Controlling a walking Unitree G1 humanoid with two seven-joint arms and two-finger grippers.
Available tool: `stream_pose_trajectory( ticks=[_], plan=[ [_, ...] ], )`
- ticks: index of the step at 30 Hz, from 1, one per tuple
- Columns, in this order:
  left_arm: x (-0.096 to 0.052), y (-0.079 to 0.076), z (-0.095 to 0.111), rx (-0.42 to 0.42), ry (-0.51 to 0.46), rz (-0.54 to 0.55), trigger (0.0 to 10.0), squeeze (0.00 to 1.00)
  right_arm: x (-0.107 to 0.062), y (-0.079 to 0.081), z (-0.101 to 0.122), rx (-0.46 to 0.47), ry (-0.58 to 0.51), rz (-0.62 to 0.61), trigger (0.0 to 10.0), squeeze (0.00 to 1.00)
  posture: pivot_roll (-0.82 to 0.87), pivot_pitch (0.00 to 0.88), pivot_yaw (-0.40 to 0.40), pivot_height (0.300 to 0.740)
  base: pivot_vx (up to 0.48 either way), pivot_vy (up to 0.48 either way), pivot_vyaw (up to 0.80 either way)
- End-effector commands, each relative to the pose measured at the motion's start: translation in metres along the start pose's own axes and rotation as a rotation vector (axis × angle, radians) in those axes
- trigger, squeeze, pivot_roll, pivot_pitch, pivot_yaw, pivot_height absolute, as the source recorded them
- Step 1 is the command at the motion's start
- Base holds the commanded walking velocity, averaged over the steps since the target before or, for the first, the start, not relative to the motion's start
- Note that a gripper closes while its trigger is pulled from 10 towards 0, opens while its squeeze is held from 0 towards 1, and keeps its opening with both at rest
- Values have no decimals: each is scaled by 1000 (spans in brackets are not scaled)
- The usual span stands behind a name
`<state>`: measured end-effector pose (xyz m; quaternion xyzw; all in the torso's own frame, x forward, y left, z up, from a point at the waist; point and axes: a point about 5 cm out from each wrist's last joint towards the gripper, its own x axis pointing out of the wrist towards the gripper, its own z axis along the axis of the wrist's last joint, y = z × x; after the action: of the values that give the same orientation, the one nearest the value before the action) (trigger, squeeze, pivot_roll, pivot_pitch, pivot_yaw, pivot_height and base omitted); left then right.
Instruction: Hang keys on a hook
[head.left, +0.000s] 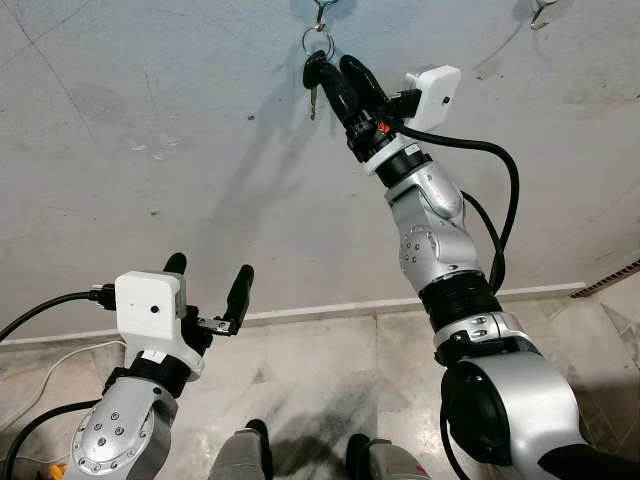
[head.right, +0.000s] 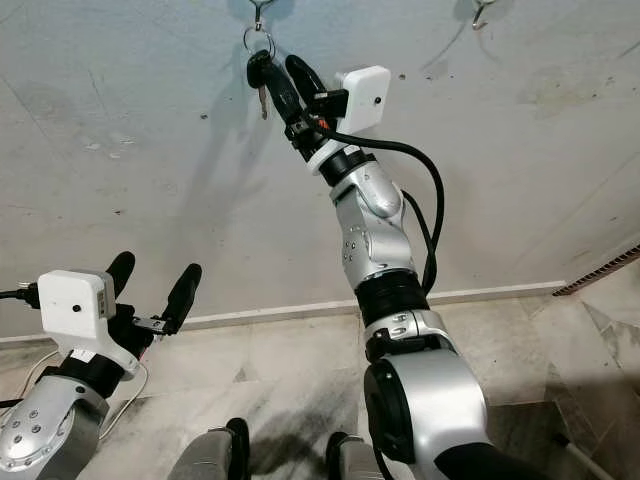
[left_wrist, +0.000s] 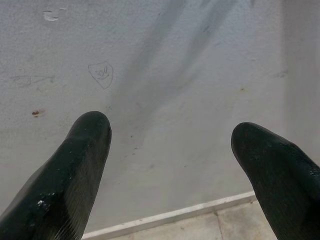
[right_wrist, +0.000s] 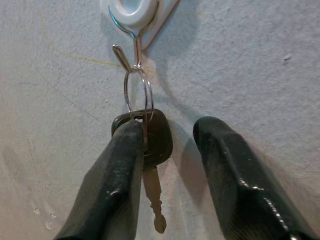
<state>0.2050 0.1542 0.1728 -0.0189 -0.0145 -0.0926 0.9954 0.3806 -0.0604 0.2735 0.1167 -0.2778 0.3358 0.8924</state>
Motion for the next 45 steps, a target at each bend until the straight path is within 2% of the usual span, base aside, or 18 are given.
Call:
stream_pose_trajectory(
  ticks=[1, 9, 15, 23, 26, 29, 32, 36, 37, 39, 41, 42, 43, 45],
  plan=[
    [-1, 0, -4, -1, 17, 3, 10000, 0, -6, -7, -1, -9, 1, -42, 10000, 1000, 200, 275, -4, 740, 0, 0, 0],
    [1, 0, -5, 0, 14, -1, 10000, 0, -11, -12, 3, -60, -15, -59, 10000, 1000, 191, 271, -5, 740, 0, 0, 0],
    [5, 1, -6, 14, 5, 7, 10000, 0, -23, -15, 6, -125, -17, -47, 10000, 1000, 178, 263, -1, 740, 0, 0, 0],
    [20, 1, -8, 27, -17, 1, 10000, 0, -59, -24, 2, -192, 18, -121, 10000, 1000, 130, 232, 12, 740, 0, 0, 0],
    [24, 1, -9, 35, -20, -3, 10000, 0, -65, -25, 2, -197, 23, -138, 10000, 1000, 114, 225, 16, 740, 0, 0, 0],
    [30, 1, -12, 36, -20, -8, 10000, 0, -82, -29, 1, -221, 50, -178, 10000, 1000, 92, 214, 21, 740, 0, 0, 0],
    [32, 1, -14, 35, -20, -8, 10000, 0, -87, -30, 0, -230, 61, -189, 10000, 1000, 87, 211, 21, 740, 0, 0, 0],
    [39, 2, -27, 54, -3, -4, 10000, 0, -137, -43, -12, -266, 164, -310, 10000, 1000, 54, 192, 23, 740, 0, 0, 0],
    [39, 2, -27, 54, -3, -4, 10000, 0, -137, -43, -12, -266, 164, -310, 10000, 1000, 54, 192, 23, 740, 0, 0, 0],
    [40, 5, -33, 67, 8, 11, 10000, 0, -159, -43, -17, -267, 217, -351, 10000, 1000, 39, 182, 23, 740, 0, 0, 0],
    [40, 5, -36, 77, 15, 16, 10000, 0, -165, -43, -18, -268, 235, -363, 10000, 1000, 32, 179, 22, 740, 0, 0, 0],
    [40, 8, -42, 85, 30, 30, 10000, 0, -173, -42, -20, -261, 254, -375, 10000, 1000, 25, 177, 21, 740, 0, 0, 0],
    [38, 12, -56, 95, 70, 52, 10000, 0, -187, -39, -27, -244, 306, -400, 10000, 1000, 15, 174, 20, 740, 0, 0, 0],
    [38, 13, -61, 92, 86, 58, 10000, 0, -192, -38, -31, -236, 327, -411, 10000, 1000, 14, 173, 19, 740, 0, 0, 0]
  ],
)
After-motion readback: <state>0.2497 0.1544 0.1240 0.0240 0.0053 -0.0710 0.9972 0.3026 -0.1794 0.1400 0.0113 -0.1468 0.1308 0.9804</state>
